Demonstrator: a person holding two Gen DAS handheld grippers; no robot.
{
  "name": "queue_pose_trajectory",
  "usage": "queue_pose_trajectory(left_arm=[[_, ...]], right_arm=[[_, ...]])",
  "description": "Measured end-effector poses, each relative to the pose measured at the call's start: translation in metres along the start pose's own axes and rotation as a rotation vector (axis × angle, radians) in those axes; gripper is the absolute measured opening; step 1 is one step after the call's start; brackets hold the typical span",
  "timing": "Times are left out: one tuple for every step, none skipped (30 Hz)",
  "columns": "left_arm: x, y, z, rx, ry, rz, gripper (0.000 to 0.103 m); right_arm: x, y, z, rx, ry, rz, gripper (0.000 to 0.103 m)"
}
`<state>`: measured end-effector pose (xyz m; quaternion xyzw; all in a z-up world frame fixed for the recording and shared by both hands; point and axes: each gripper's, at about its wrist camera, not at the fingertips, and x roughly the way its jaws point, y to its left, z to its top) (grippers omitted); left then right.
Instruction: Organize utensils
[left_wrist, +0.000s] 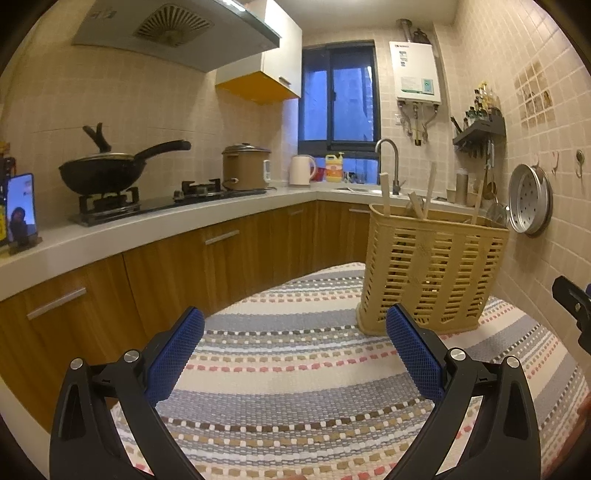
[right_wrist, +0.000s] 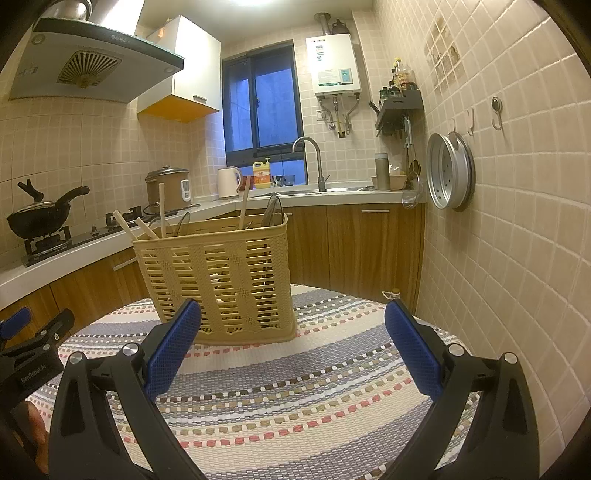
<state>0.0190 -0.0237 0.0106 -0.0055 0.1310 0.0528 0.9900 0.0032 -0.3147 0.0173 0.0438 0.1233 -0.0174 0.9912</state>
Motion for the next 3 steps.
queue_pose_trajectory(left_arm=[[0.0008,-0.0001,0.0,0.002,0.005,-0.004,0.096],[0.0015,-0.0006,-0.0002,0.005,0.01,-0.006,0.096],[0.0018,-0.0018,-0.0005,0.01,0.011,-0.007,0.096]], right_arm=[[0.0001,-0.0004,-0.0001,0.001,0.0,0.001,0.095],[0.0,-0.0002,0.0001,0.002,0.0,0.001,0.095],[-0.0002,-0.0007,-0.0001,0.004,-0.001,0.002,0.095]])
